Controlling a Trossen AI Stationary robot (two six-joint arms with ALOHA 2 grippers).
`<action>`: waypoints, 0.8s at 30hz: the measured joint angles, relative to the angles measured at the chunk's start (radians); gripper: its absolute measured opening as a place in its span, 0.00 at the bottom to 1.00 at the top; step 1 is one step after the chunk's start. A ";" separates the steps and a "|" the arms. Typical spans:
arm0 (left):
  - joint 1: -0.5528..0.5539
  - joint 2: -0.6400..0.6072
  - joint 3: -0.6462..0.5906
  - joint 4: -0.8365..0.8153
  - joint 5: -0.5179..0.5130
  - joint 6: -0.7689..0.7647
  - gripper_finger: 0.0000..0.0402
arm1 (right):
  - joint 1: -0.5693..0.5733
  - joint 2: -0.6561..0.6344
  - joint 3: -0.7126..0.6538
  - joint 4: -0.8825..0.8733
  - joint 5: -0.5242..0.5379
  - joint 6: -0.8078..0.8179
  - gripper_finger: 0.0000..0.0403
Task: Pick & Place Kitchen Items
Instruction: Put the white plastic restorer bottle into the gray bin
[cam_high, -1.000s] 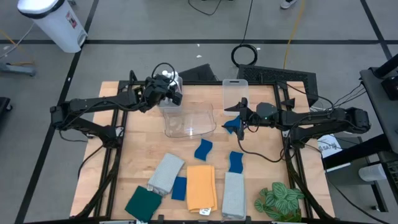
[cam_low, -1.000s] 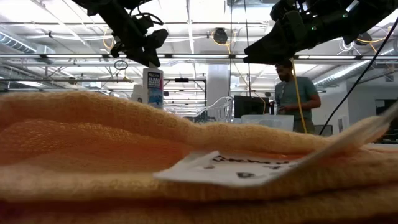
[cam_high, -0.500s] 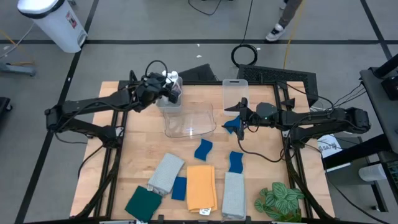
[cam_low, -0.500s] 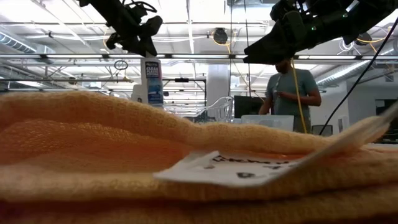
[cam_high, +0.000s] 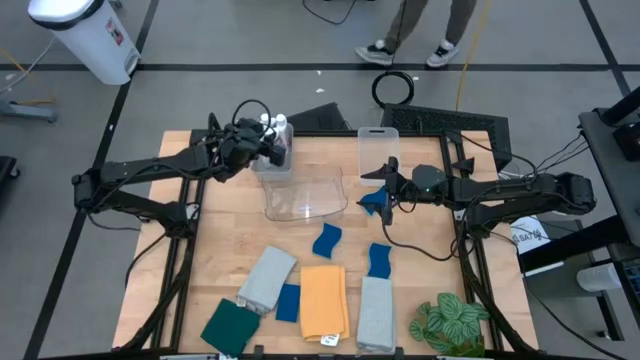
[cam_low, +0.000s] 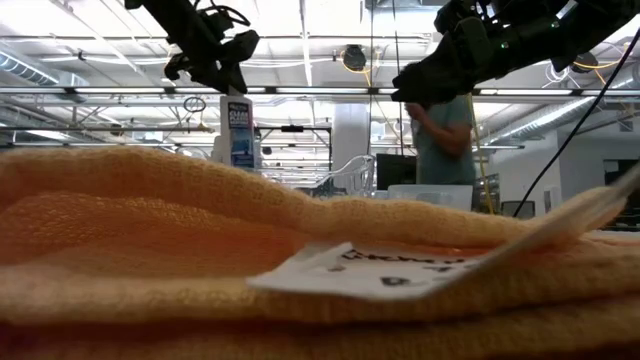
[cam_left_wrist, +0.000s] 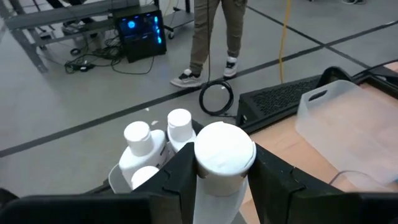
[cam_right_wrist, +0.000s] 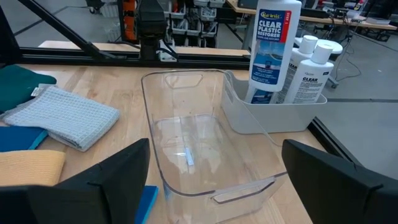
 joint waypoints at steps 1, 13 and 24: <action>0.000 0.006 0.000 0.000 -0.004 -0.007 0.29 | 0.000 0.000 0.000 0.000 0.000 0.000 0.83; -0.005 0.091 -0.001 0.003 -0.017 -0.043 0.29 | 0.000 0.000 0.000 0.000 0.000 0.000 0.83; -0.004 0.167 -0.001 0.021 -0.018 -0.044 0.29 | 0.000 0.000 0.000 0.000 0.000 0.001 0.83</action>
